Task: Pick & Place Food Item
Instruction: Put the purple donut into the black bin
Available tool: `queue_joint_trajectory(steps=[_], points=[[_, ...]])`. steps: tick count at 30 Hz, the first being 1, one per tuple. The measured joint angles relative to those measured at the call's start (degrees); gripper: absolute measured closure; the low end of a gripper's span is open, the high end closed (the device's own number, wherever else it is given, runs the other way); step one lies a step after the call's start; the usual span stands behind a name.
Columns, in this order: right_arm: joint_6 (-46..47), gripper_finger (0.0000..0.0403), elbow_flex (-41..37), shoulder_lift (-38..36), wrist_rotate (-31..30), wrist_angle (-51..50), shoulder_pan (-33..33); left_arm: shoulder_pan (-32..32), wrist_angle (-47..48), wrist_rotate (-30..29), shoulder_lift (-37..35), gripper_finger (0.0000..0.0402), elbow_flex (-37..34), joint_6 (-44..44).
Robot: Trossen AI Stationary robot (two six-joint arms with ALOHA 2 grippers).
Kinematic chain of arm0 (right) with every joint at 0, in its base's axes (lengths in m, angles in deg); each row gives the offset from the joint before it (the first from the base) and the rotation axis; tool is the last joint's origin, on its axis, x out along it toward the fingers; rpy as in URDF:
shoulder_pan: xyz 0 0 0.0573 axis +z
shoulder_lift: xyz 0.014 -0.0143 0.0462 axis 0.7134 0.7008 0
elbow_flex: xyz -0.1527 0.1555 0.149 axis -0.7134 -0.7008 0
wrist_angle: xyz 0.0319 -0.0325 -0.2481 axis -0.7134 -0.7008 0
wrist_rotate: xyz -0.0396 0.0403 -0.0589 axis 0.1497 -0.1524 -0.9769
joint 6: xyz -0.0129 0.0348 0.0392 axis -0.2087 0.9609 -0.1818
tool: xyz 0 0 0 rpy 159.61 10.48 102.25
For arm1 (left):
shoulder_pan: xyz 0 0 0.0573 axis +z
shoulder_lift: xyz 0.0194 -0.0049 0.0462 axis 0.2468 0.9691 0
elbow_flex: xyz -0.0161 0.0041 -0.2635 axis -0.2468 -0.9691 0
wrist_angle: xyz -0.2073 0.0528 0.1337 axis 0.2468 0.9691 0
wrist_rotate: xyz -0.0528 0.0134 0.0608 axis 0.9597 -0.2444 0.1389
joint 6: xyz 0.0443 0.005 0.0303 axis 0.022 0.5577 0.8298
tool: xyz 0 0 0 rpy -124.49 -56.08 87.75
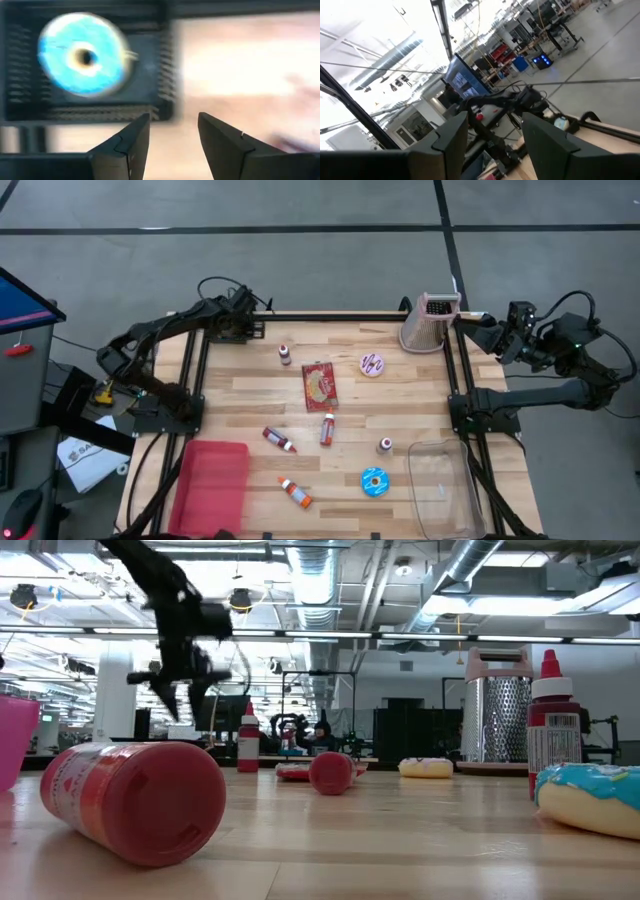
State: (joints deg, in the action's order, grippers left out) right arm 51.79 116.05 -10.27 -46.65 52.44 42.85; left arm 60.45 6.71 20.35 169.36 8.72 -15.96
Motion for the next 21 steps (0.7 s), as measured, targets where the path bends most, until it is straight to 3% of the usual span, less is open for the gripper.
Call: queue_joint_trajectory(steps=[5,12,17,21], points=[[-1.2,0.0223,0.0,0.0,0.0,1.8,0.0,-10.4,-0.5,7.3,-10.0,0.0238,0.0,3.1],[-1.5,0.0223,0.0,0.0,0.0,1.9,0.0,-31.3,-0.1,8.2,-21.5,0.0238,0.0,6.7],[-2.6,0.0223,0.0,0.0,0.0,3.3,0.0,-47.5,0.6,6.6,-21.9,0.0238,-0.1,13.7],[-2.3,0.0223,0.0,0.0,0.0,3.2,0.0,-55.7,-0.9,5.1,-17.4,0.0238,-0.1,17.1]])
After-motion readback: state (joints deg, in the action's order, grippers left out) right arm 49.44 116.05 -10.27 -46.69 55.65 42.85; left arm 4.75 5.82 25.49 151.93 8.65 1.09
